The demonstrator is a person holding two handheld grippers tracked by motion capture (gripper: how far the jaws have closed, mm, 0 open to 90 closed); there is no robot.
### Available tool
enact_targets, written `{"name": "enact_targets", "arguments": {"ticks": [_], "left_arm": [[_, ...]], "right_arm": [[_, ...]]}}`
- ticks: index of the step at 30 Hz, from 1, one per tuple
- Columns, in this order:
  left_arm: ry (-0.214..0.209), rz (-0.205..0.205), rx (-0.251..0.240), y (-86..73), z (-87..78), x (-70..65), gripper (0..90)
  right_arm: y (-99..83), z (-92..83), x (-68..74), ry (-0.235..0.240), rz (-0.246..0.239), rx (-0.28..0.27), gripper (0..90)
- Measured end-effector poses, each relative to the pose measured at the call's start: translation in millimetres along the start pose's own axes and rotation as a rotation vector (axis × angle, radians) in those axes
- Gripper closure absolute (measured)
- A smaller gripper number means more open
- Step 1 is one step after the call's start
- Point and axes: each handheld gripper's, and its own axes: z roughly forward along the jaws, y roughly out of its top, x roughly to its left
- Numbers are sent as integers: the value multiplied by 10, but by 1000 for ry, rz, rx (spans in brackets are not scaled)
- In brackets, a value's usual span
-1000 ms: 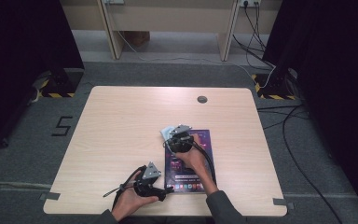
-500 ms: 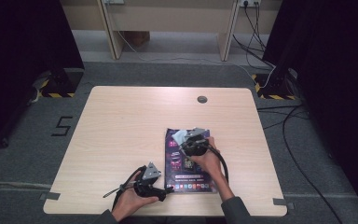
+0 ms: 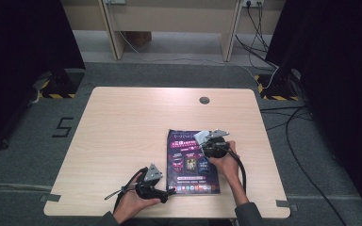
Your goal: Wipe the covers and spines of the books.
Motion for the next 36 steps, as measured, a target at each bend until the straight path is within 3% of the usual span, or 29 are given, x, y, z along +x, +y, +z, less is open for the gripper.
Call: {"name": "enact_targets", "arguments": {"ticks": [1, 3, 8, 10, 11, 14, 16, 19, 22, 23, 24, 28, 30, 32, 36], "left_arm": [[-1, 1, 2, 1, 0, 3, 188], [0, -8, -2, -7, -1, 3, 188], [6, -10, -3, -9, 0, 3, 176], [10, -7, -7, -14, -3, -4, 176], [12, 0, -6, -12, -4, -5, 177], [9, -16, -7, -17, -3, -4, 177], [12, -7, -12, -19, -3, -10, 177], [12, -13, -13, -22, -3, -11, 177], [9, -4, -11, -17, -4, -8, 181], [9, -4, -11, -17, -4, -8, 180], [7, -16, -11, -20, -3, -4, 180], [11, 0, -9, -14, -5, -9, 182], [7, -13, -8, -16, -3, -3, 180], [11, -5, -12, -18, -4, -9, 181], [18, 0, -10, -17, -15, -16, 183]], "right_arm": [[20, 16, 147, 28, -26, -12, 659], [51, 46, 277, 82, -27, -19, 656], [132, 89, 688, 178, -112, -31, 655], [133, 83, 751, 193, -133, -34, 655], [114, 47, 874, 233, -165, -30, 655], [74, -11, 941, 287, -195, -17, 652], [65, -21, 942, 292, -201, -17, 648], [29, -52, 863, 288, -193, -10, 626], [-31, -107, 670, 235, -165, 4, 618], [-31, -107, 670, 235, -165, 4, 618], [-109, -152, 454, 201, -109, 5, 611], [-236, -235, 70, 106, 6, 16, 589], [-305, -269, -94, 75, 59, 8, 589], [-359, -297, -144, 83, 96, -1, 607], [-357, -342, 0, 28, 3, 6, 644]]}}
